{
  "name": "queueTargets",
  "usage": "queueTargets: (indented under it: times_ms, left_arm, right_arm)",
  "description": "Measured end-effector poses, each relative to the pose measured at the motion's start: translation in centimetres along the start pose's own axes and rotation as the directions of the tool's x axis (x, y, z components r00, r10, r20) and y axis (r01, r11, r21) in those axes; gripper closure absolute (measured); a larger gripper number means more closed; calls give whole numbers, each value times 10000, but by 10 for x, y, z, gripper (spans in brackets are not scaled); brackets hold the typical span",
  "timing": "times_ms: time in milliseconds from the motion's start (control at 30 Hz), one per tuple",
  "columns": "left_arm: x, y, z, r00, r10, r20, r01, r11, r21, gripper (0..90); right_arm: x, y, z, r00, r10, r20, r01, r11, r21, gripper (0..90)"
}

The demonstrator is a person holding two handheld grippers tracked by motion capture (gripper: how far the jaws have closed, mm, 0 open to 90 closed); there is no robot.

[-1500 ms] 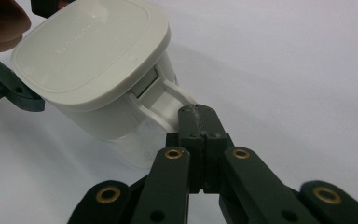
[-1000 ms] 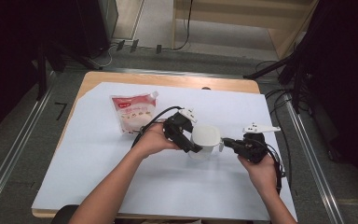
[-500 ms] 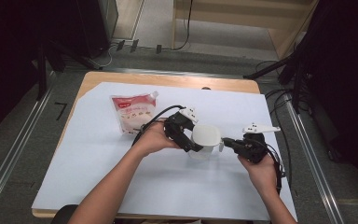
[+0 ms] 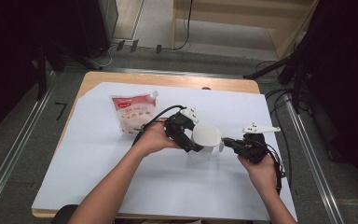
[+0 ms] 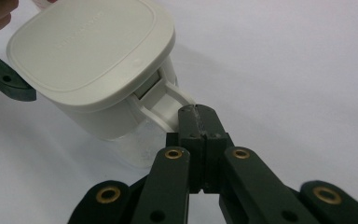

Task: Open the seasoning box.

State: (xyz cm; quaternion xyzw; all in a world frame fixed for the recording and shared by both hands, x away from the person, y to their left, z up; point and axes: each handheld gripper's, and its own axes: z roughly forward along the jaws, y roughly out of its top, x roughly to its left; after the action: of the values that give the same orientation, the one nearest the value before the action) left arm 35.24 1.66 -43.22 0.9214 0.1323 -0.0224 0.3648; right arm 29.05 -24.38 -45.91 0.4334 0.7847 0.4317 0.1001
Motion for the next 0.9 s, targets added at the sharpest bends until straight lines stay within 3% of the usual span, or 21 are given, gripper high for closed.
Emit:
queueTargets:
  times_ms: [167,333,700,867,900]
  left_arm:
    - [-2,2,-2,10000,-32,-67,30,9997,-239,163]
    - [-6,7,-5,9991,231,-368,-230,9997,38,167]
    - [-7,10,-7,9996,37,-276,-36,10000,62,163]
    - [-10,14,-12,9991,137,-400,-149,9995,-290,164]
    - [-10,15,-15,9997,7,-235,-17,9990,-452,172]
  right_arm:
    - [0,0,0,10000,11,12,-11,10000,20,900]
    - [0,0,0,10000,10,2,-10,10000,10,900]
    - [0,0,0,10000,-38,19,38,10000,8,900]
    - [0,0,-1,10000,36,17,-36,10000,2,900]
    - [0,0,-1,10000,13,5,-13,10000,-34,900]
